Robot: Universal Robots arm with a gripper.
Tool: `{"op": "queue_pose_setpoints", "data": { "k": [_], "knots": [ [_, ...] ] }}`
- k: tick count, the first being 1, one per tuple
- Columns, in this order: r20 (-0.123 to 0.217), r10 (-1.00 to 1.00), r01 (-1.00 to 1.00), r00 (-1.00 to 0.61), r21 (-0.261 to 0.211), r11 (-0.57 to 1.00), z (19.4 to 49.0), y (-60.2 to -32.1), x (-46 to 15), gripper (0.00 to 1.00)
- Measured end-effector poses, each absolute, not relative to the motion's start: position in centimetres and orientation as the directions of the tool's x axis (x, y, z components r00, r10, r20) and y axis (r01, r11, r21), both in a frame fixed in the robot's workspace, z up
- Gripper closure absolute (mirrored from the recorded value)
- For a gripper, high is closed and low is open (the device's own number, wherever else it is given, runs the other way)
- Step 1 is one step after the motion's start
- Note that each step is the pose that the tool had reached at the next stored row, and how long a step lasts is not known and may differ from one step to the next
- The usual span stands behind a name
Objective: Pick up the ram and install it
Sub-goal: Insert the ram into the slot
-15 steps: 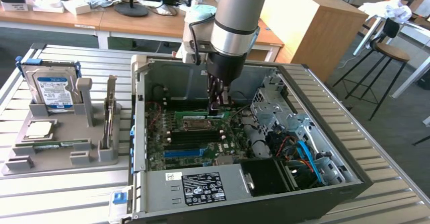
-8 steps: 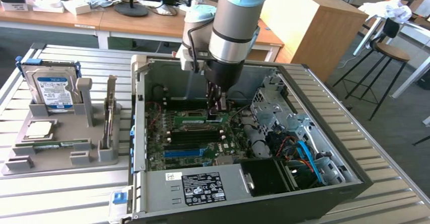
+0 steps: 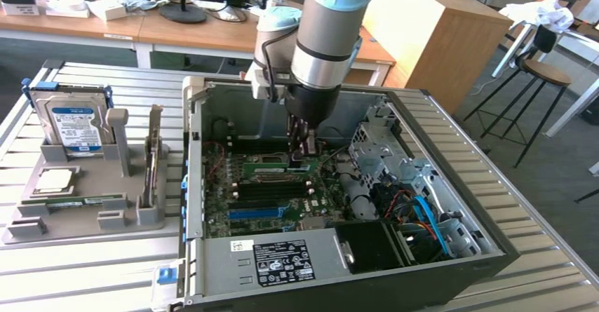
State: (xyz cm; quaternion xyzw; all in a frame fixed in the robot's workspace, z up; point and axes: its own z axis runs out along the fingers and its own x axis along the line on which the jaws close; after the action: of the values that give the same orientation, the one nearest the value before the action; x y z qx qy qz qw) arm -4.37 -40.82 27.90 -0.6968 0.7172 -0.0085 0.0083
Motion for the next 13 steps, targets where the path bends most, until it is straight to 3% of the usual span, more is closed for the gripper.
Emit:
{"op": "queue_pose_setpoints", "data": {
  "k": [13],
  "knots": [
    [0.0,-1.0,-0.999,-0.029,-0.024,0.029,27.34,-40.83,-4.31,0.89]
  ]
}}
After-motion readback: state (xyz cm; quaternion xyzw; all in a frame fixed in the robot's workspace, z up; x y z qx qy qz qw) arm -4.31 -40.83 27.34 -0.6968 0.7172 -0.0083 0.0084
